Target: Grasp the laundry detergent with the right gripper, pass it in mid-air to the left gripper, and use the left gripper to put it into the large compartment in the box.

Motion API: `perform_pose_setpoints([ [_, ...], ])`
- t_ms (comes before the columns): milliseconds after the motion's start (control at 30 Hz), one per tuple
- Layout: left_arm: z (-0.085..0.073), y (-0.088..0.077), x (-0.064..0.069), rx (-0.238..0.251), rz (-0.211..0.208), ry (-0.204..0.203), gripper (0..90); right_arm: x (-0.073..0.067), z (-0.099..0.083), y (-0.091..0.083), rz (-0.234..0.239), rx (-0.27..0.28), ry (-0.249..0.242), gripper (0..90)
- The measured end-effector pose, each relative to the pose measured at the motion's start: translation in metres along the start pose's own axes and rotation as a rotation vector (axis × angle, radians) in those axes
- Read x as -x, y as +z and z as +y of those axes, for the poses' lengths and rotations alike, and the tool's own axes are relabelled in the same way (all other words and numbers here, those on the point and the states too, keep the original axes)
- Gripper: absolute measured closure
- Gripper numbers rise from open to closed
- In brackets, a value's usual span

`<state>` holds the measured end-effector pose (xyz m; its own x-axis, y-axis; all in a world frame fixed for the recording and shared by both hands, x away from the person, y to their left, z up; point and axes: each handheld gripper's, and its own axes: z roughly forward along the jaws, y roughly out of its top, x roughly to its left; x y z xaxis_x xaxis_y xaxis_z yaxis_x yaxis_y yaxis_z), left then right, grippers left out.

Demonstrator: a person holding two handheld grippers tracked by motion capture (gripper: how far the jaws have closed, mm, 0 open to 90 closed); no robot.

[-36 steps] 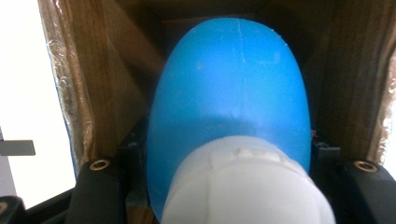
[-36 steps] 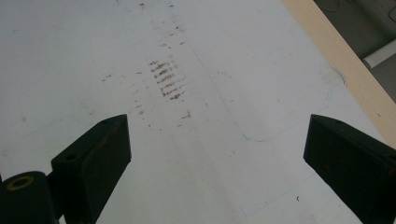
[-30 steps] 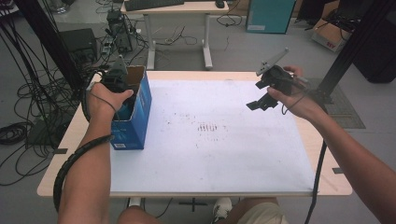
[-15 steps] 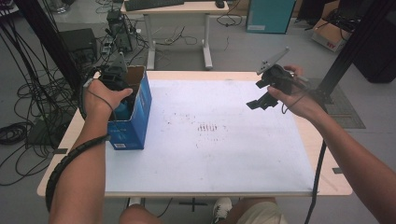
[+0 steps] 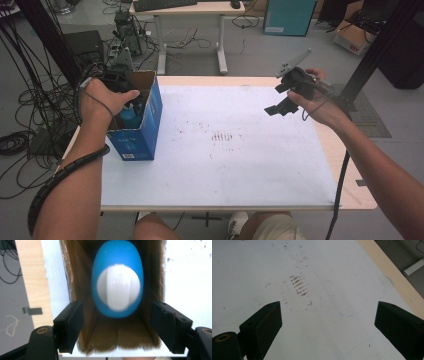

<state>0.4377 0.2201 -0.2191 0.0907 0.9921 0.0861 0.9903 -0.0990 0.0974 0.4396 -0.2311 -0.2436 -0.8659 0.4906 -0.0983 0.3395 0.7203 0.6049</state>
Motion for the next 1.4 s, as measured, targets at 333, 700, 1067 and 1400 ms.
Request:
perform_pose_setpoints([
  [333,-0.004,-0.039,0.024,0.095,-0.036,0.059,19.3,0.004,0.000,0.003,0.004,-0.008,0.014,7.3],
  [700,0.005,-0.047,0.083,0.144,-0.095,0.205,11.9,0.018,0.002,0.001,-0.006,-0.048,0.009,7.3],
  [1067,0.014,-0.041,0.118,0.148,-0.135,0.282,10.4,0.032,-0.002,0.007,-0.014,-0.084,0.055,7.3],
  [1400,0.013,-0.031,0.137,0.143,-0.159,0.334,10.3,0.045,-0.001,0.011,-0.033,-0.135,0.079,7.4],
])
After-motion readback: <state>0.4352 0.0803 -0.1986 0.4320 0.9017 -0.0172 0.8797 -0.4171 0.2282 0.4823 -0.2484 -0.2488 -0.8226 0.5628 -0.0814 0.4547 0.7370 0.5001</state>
